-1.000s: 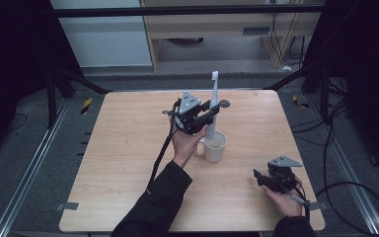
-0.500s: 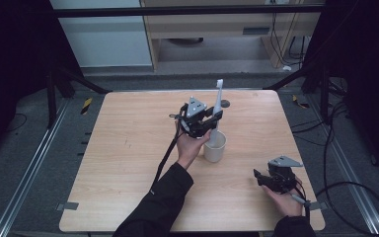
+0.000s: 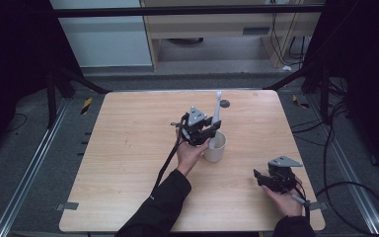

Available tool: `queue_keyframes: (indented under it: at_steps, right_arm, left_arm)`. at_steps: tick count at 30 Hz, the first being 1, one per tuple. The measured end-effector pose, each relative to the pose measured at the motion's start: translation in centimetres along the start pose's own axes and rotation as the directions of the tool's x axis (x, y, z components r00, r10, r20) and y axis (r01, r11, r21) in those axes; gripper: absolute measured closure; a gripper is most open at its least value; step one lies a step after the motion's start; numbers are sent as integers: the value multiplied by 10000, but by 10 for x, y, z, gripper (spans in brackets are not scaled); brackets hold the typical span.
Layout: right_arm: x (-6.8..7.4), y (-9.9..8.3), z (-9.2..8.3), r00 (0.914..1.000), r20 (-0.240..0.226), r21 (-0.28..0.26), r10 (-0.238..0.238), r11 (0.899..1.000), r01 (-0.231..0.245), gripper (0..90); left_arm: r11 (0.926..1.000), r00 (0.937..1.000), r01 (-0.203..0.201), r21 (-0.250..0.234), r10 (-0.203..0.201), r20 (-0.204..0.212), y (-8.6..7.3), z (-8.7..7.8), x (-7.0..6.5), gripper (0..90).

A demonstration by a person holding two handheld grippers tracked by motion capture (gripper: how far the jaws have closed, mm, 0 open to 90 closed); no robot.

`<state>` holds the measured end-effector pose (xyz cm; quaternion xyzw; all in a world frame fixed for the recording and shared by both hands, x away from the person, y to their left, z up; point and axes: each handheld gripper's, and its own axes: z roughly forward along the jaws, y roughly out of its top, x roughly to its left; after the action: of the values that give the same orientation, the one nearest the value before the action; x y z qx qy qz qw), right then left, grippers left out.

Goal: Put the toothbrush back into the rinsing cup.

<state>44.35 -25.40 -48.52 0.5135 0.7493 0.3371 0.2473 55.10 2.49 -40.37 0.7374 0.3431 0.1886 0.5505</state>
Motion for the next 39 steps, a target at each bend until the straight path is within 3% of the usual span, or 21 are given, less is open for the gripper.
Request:
queue_keyframes:
  at_steps: [21,39]
  right_arm:
    - [0,0,0,10000,13,-2,80,10000,-80,379]
    - [1,1,-1,10000,19,-17,11,10000,-11,379]
  left_arm:
    - [9939,9994,-350,1046,347,48,-23,14,-5,664]
    - [9925,9994,-351,1172,346,61,-25,11,-2,608]
